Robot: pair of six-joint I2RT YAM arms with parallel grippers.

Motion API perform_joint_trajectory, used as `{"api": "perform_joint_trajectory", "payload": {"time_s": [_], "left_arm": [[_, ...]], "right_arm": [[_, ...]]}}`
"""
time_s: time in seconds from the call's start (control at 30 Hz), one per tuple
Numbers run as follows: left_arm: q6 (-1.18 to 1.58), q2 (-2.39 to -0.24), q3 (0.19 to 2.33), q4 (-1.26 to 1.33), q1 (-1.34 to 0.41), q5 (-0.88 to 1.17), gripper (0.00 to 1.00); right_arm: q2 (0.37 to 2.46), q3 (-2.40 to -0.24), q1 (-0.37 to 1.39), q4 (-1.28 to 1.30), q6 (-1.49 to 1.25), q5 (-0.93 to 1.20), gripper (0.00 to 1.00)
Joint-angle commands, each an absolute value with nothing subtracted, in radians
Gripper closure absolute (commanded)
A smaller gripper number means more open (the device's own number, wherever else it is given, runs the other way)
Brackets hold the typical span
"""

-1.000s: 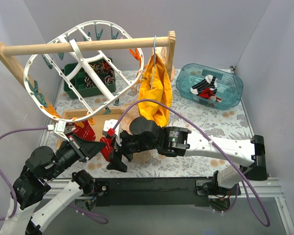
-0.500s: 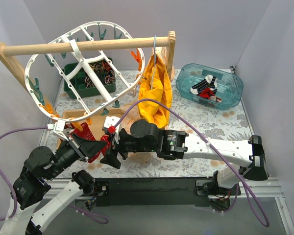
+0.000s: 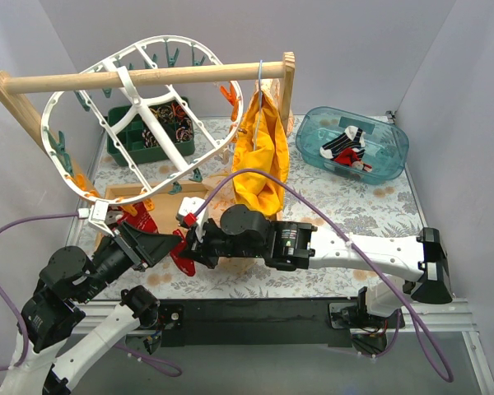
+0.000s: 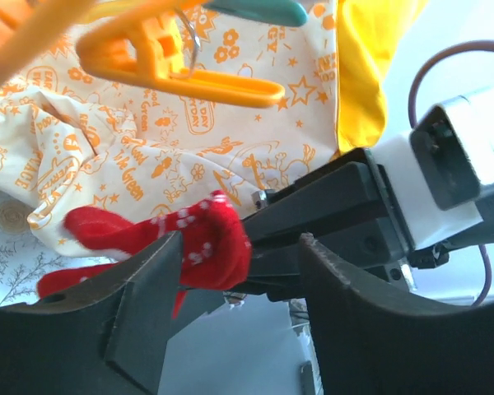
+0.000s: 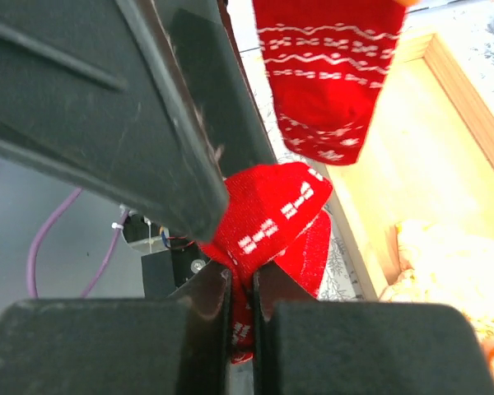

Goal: Remove the socks clipped to the hanger

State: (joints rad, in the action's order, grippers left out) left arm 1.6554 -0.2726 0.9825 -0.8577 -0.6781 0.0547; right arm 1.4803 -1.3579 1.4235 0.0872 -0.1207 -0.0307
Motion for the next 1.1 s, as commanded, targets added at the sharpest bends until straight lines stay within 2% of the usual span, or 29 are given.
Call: {"api": "perform_joint_trajectory", "payload": {"time_s": [0.0, 0.13, 0.27, 0.37, 0.5, 0.57, 0.7, 0.8, 0.93, 1.07], "left_arm": [[1.651, -0.275, 1.025, -0.897, -0.681, 0.012, 0.43], [1.641, -0.264, 1.039, -0.920, -0.681, -0.038, 0.42], [1.649, -0.256, 1.039, -0.927, -0.680, -0.040, 0.42], [1.654, -0.259, 1.037, -0.934, -0.681, -0.034, 0.42], [1.655, -0.252, 1.037, -0.942, -0.681, -0.043, 0.42], [1.658, -0.250, 1.031, -0.942, -0.680, -0.037, 0.42], [1.661, -0.250, 1.012, -0.937, -0.681, -0.028, 0.42], [1.666, -0.253, 0.996, -0.914, -0.681, -0.017, 0.42], [1.664, -0.274, 0.983, -0.902, -0.681, -0.002, 0.42], [1.666, -0.285, 0.974, -0.897, -0.681, -0.002, 0.42]], "right_arm": [[1.387, -1.361, 1.428, 0.048, -0.086, -0.019, 0.99], [1.336, -1.387, 1.428, 0.069, -0.045, 0.052, 0.99], [1.299, -1.471, 1.428, 0.123, 0.002, 0.005, 0.99], [1.281, -1.546, 1.428, 0.169, 0.101, -0.138, 0.99], [1.255, -1.592, 1.428, 0.150, 0.215, -0.467, 0.99], [1.238, -1.589, 1.427, 0.080, 0.308, -0.655, 0.99], [1.178, -1.491, 1.422, -0.269, 0.558, -0.886, 0.99], [1.118, -1.382, 1.361, -0.472, 0.705, -0.965, 0.99], [1.023, -1.284, 1.073, -0.497, 0.614, -0.962, 0.99], [0.979, -1.169, 0.873, -0.497, 0.574, -0.986, 0.99]]}}
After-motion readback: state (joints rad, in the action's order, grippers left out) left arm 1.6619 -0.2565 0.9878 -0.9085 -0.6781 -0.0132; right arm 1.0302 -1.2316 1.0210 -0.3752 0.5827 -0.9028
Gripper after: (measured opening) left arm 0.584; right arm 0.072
